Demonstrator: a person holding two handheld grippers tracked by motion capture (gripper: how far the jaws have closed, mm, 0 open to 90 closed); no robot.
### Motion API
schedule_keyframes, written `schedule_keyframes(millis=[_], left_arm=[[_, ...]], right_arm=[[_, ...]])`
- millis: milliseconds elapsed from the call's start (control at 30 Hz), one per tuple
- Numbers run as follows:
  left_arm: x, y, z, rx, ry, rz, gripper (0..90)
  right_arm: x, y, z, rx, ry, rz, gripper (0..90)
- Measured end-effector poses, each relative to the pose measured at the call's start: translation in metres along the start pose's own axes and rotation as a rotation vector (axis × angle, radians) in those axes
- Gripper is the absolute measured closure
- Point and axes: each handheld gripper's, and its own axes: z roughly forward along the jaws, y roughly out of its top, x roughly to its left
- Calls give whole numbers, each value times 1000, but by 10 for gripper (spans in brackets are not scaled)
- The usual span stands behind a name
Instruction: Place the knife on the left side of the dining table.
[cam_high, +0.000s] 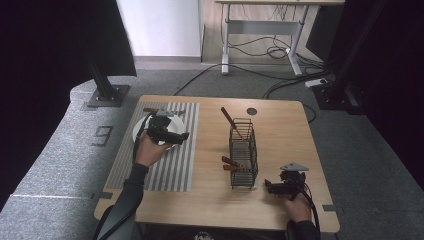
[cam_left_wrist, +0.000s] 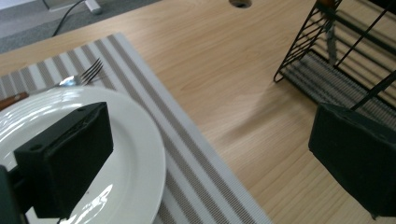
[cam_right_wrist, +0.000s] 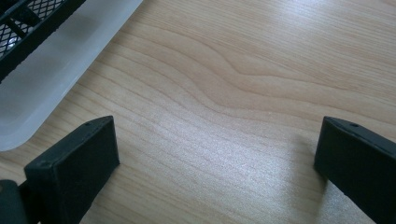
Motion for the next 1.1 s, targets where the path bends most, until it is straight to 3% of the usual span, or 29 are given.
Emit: schedule_keyframes(millis=[167, 467, 700, 1000, 1100], left_arm=[[-11, 19, 6, 9, 14, 20, 0], [-26, 47, 18, 16, 3, 26, 0], [-34, 65, 30, 10, -20, 1, 14], [-42, 82, 49, 5, -55, -74, 38], [-40, 84, 54, -16, -86, -136, 69]], right_arm=[[0, 0, 0, 0, 0, 0, 0], [0, 0, 0, 0, 0, 0, 0], [0, 0, 0, 0, 0, 0, 0], [0, 0, 0, -1, 0, 2, 0], [0, 0, 0, -1, 0, 1, 0]])
